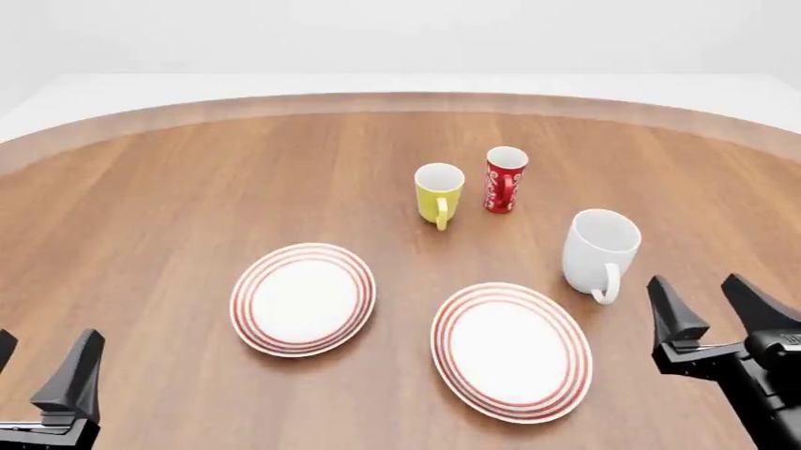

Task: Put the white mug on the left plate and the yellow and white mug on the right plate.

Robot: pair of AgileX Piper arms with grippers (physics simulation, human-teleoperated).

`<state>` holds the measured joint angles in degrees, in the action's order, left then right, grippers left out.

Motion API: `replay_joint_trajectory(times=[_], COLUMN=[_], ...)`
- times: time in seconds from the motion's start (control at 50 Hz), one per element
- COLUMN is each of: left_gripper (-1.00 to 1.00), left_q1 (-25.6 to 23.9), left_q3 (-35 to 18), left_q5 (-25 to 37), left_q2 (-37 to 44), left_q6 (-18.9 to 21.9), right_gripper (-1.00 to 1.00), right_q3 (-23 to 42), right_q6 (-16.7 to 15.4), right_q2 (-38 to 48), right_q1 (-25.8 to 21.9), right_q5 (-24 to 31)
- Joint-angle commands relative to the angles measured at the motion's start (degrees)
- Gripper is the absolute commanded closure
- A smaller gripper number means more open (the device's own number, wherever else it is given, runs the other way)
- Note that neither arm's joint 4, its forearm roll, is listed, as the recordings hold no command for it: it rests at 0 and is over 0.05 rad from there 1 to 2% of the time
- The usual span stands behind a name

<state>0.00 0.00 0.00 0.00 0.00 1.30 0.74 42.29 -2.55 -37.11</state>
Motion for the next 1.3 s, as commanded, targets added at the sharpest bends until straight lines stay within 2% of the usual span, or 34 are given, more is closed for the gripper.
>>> replay_joint_trajectory(times=[0.02,0.12,0.3,0.86,1.3], left_gripper=[-1.0,-1.0,-1.0,-1.0,-1.0], left_q1=[0.0,0.0,0.0,0.0,0.0], left_q3=[0.0,0.0,0.0,0.0,0.0], left_q5=[0.0,0.0,0.0,0.0,0.0], left_q2=[0.0,0.0,0.0,0.0,0.0], left_q6=[0.0,0.0,0.0,0.0,0.0], right_gripper=[-1.0,-1.0,-1.0,-1.0,-1.0], right_q3=[0.5,1.3,2.6,5.2,9.2], right_q6=[0.2,0.5,1.2,2.2,2.5], right_q2=[11.9,18.5,26.8,44.1,51.2], right_q1=[0.2,0.2,0.8,2.1,3.0], right_q5=[-10.2,-15.2,-20.8,-31.9,-32.7])
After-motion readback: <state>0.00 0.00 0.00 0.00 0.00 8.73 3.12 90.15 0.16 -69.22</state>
